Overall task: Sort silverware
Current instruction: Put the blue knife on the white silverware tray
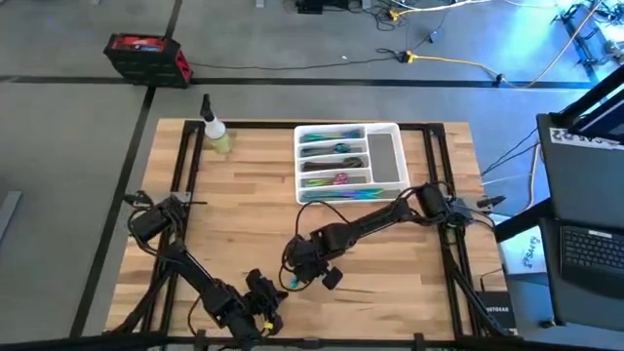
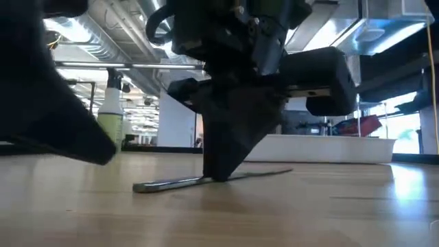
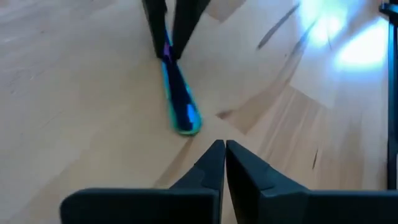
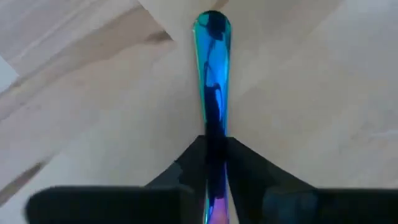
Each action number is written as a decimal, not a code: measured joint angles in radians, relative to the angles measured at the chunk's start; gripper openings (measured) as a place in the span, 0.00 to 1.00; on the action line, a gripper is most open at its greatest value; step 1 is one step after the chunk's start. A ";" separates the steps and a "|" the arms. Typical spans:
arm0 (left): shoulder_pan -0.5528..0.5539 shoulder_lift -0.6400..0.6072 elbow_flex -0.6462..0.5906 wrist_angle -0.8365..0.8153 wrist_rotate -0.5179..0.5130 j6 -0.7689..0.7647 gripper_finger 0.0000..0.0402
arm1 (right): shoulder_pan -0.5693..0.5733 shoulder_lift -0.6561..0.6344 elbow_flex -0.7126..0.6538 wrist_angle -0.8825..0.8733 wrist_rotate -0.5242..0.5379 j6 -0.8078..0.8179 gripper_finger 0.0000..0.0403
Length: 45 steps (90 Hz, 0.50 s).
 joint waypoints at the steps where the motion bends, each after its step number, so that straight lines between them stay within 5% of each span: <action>1: 0.000 0.000 0.000 0.001 0.000 0.001 0.00 | -0.001 0.000 0.000 -0.002 0.000 0.000 0.08; 45: 0.013 0.000 0.000 -0.001 0.008 0.007 0.00 | -0.012 -0.006 0.003 -0.117 0.062 0.142 0.00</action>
